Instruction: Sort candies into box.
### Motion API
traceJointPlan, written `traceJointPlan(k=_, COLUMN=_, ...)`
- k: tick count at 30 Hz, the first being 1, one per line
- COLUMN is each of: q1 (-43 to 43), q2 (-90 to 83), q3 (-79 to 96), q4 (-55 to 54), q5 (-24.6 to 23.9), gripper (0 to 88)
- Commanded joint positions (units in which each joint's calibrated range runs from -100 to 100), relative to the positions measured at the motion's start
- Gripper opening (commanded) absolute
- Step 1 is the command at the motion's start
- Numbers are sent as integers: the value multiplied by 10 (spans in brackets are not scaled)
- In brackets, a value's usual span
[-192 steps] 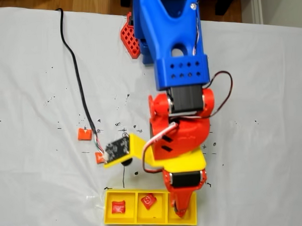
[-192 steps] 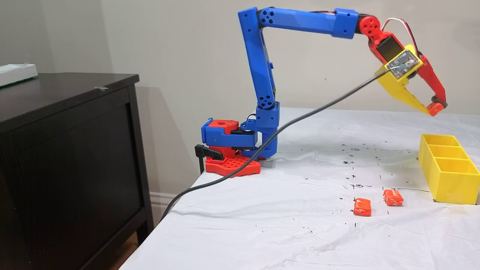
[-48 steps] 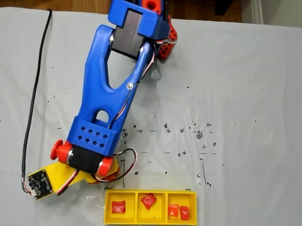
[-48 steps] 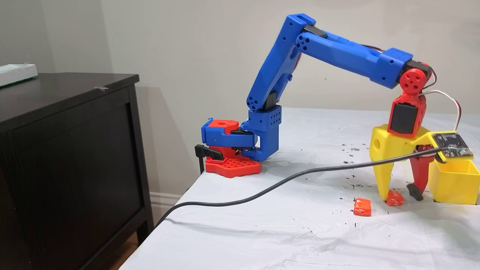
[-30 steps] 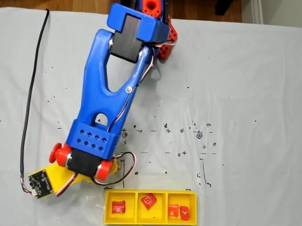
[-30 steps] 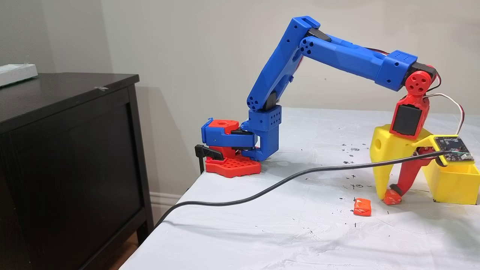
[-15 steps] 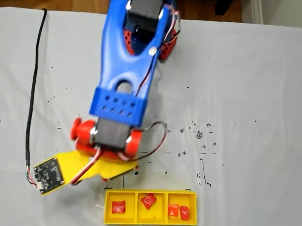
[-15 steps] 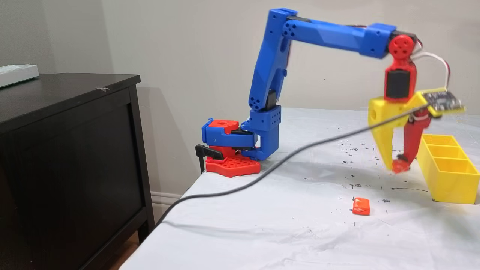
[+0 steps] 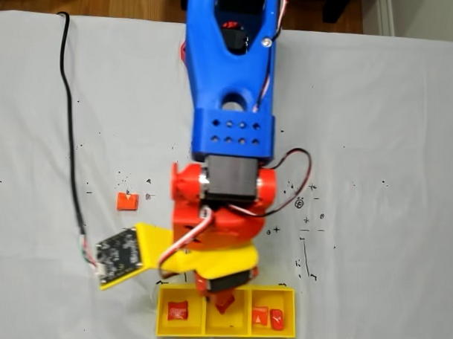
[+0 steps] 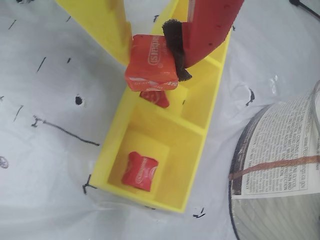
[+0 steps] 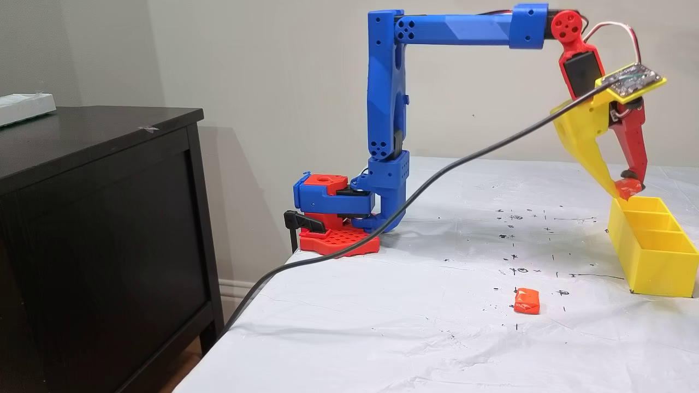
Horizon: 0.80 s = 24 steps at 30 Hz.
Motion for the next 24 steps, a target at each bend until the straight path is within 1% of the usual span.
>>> traceJointPlan(k=1, q1=-22, q2=-16, q3=-16, q4=-49, q5=-26, gripper=1)
traceJointPlan(k=5, q1=-29, q2=25, q3=-43, q4=-62, q5=-36, gripper=1)
traceJointPlan(k=13, q1=-31, q2=89, q3=-97, q4=-35, q5=-37, gripper=1)
traceJointPlan(k=21, q1=-29, q2=93, q3=-105, q4=-35, q5=-42, gripper=1)
traceJointPlan(k=24, q1=-31, q2=91, q3=-99, q4=-30, q5=-40, gripper=25)
